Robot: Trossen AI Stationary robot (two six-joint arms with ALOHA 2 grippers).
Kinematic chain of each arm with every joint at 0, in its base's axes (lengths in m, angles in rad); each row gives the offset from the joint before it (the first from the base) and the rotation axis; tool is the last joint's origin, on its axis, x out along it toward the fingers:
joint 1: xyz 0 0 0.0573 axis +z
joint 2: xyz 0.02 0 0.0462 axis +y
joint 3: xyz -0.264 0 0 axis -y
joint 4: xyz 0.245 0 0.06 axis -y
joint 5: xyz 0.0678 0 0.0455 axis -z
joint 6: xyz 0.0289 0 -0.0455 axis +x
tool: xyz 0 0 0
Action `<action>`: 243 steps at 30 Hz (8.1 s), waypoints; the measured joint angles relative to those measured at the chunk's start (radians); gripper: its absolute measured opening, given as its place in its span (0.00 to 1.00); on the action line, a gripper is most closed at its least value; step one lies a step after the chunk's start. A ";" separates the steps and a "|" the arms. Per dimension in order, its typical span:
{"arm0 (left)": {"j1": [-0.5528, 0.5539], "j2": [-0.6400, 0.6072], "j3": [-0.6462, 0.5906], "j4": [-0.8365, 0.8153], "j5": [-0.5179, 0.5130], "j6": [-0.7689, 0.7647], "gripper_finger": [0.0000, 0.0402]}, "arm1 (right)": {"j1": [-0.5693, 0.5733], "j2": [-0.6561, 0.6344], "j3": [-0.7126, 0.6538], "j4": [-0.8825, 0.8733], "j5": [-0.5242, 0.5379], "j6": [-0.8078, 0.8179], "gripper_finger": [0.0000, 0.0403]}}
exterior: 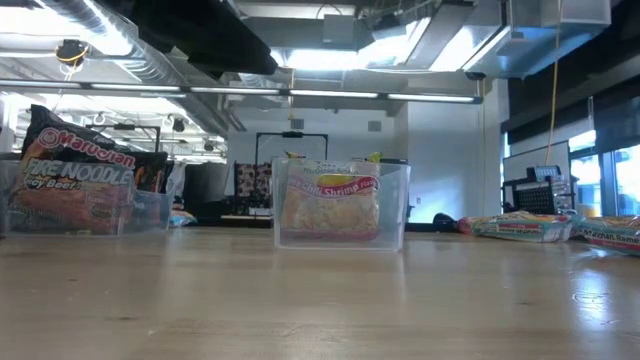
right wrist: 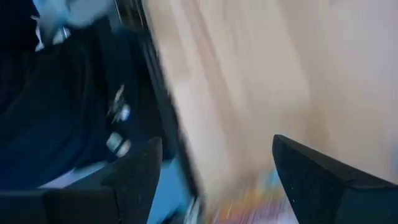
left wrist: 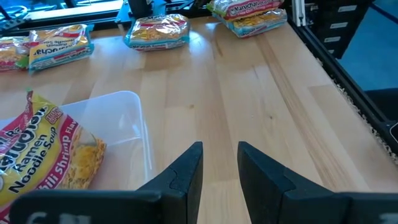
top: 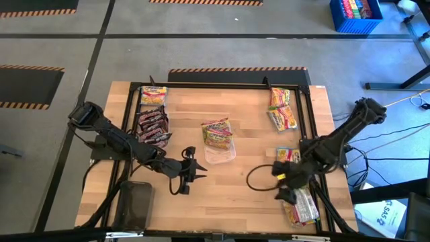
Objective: Sort Maruchan noodles
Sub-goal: Put the green noodle pack into the right transparent bin
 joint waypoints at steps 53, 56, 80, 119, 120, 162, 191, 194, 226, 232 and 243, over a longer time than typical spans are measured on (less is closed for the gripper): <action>0.013 0.000 0.000 0.001 -0.006 0.001 0.23 | 0.219 0.443 0.018 -0.247 -0.003 0.292 0.15; 0.013 0.000 0.000 0.001 -0.006 0.001 0.23 | 0.219 0.443 0.018 -0.246 0.005 0.263 0.07; 0.013 0.001 0.000 0.038 -0.020 0.000 0.24 | 0.082 0.303 0.177 -0.197 0.584 -0.320 0.02; 0.112 0.251 0.124 0.394 0.350 0.187 0.56 | -0.356 0.322 -0.077 1.003 -0.208 -1.148 0.02; 0.112 0.263 0.134 0.393 0.358 0.191 0.56 | -0.358 0.322 -0.076 1.009 -0.208 -1.148 0.02; 0.112 0.255 0.199 0.004 -0.069 -0.104 0.29 | -0.362 0.191 -0.051 0.556 0.251 -0.884 0.77; 0.091 0.256 0.201 0.045 -0.038 -0.059 0.29 | -0.368 0.325 -0.003 0.706 0.343 -0.922 0.79; 0.091 0.256 0.201 0.058 -0.045 -0.053 0.29 | -0.369 0.349 -0.003 0.683 0.303 -0.900 0.79; 0.035 0.004 0.202 -0.513 -0.064 -0.180 0.41 | -0.399 0.396 0.245 0.412 0.329 -1.105 0.28; -0.033 0.015 0.117 -0.432 -0.127 -0.192 0.41 | -0.521 0.419 0.293 0.414 0.256 -1.173 0.28; -0.013 0.026 -0.042 -0.178 -0.088 -0.155 0.41 | -0.712 0.573 0.313 0.305 -0.008 -1.171 0.28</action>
